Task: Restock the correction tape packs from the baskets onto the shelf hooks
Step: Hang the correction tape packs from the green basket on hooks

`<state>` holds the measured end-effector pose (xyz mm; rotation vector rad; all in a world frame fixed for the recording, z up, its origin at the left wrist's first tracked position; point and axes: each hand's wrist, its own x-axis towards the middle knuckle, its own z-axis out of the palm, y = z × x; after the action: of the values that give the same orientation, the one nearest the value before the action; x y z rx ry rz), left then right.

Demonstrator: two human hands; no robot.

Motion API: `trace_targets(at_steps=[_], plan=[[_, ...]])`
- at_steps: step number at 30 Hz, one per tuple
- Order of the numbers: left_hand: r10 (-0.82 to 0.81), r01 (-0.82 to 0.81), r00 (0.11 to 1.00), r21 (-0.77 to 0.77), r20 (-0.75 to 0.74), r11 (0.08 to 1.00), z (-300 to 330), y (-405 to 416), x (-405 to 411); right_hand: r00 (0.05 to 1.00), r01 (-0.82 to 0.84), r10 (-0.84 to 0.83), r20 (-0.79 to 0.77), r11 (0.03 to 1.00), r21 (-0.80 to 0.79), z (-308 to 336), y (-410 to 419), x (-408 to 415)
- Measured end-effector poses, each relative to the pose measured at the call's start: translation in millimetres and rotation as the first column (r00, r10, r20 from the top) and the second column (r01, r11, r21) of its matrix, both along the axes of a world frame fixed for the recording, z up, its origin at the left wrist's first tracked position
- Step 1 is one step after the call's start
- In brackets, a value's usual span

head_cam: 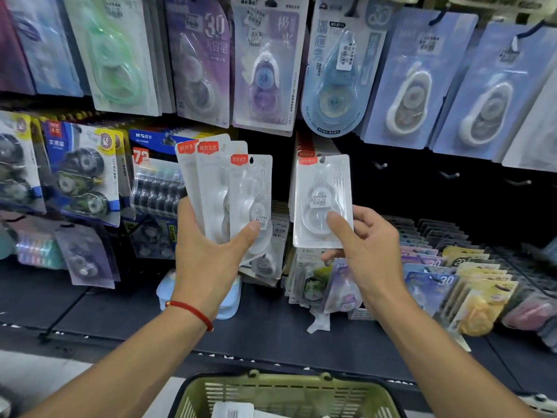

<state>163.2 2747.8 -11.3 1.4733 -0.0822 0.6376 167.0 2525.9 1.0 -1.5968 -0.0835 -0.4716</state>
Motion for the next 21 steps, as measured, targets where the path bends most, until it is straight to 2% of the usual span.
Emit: trace_targets(at_steps=[2,4,5,7,8,13,16,21], plan=[[0.002,-0.002,1.000,-0.001,0.000,1.000,-0.4,-0.2,-0.4,0.999,-0.008,0.009,-0.035,1.000,0.020,1.9,0.2,2.9],[-0.008,0.008,1.000,-0.002,0.000,1.000,-0.9,-0.5,-0.4,0.991,-0.019,0.018,-0.133,1.000,-0.004,1.9,-0.7,7.4],[-0.019,0.019,1.000,-0.007,-0.003,1.000,-1.3,-1.0,-0.6,0.978,-0.014,-0.005,-0.208,0.996,-0.090,-0.1,-2.3,9.3],[-0.058,0.058,0.998,-0.025,-0.019,0.998,-2.3,-3.0,-1.6,0.936,-0.014,-0.116,-0.332,0.931,-0.365,-8.4,-6.9,10.7],[-0.091,0.089,0.995,-0.035,-0.033,0.995,-3.6,-4.4,-2.3,0.926,-0.039,-0.126,-0.356,0.907,-0.420,-12.6,-7.7,9.5],[-0.292,0.287,0.951,-0.064,-0.105,0.956,-14.8,-18.0,-6.7,0.927,-0.302,0.210,-0.312,0.909,-0.287,-20.6,0.6,-6.1],[-0.346,0.341,0.931,-0.059,-0.114,0.938,-15.8,-26.0,-10.5,0.956,-0.255,0.194,-0.221,0.920,-0.298,-25.9,2.4,-8.6],[-0.320,0.294,0.938,-0.180,-0.136,0.939,-12.0,-21.9,-6.7,0.986,-0.110,0.105,-0.133,0.993,-0.034,-16.9,4.3,-5.0]])
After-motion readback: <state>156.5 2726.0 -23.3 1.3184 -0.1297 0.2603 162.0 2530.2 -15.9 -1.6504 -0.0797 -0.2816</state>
